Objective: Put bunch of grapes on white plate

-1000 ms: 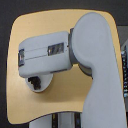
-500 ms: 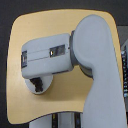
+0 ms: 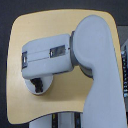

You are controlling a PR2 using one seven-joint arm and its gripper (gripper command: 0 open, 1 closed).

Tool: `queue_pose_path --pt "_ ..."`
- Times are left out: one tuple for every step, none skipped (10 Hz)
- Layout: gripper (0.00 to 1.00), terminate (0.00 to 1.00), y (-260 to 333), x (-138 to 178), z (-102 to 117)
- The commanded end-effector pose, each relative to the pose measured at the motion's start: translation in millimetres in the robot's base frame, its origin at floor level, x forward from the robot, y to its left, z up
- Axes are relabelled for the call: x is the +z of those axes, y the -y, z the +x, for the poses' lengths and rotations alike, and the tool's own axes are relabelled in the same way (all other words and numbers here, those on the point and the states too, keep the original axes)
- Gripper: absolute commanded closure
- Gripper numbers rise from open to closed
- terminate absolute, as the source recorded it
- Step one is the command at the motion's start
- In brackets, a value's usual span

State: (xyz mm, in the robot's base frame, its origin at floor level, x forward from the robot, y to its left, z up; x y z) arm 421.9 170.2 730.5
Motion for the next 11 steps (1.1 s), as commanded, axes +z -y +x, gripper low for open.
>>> queue_pose_path --pt "1.00 0.00 3.6 -13.7 0.8" --pt "1.00 0.00 5.8 -13.0 1.6" --pt "1.00 0.00 10.2 -13.0 2.7" --pt "1.00 0.00 12.1 -12.8 2.5" --pt "1.00 0.00 14.4 -11.7 5.2" --pt "1.00 0.00 14.7 -9.6 8.1" --pt "0.00 0.00 11.9 -5.2 9.4" --pt "0.00 0.00 7.9 -1.2 10.1" --pt "0.00 0.00 -2.0 7.4 11.4" --pt "0.00 0.00 -11.3 14.7 13.0" --pt "0.00 0.00 -20.7 23.3 17.0"
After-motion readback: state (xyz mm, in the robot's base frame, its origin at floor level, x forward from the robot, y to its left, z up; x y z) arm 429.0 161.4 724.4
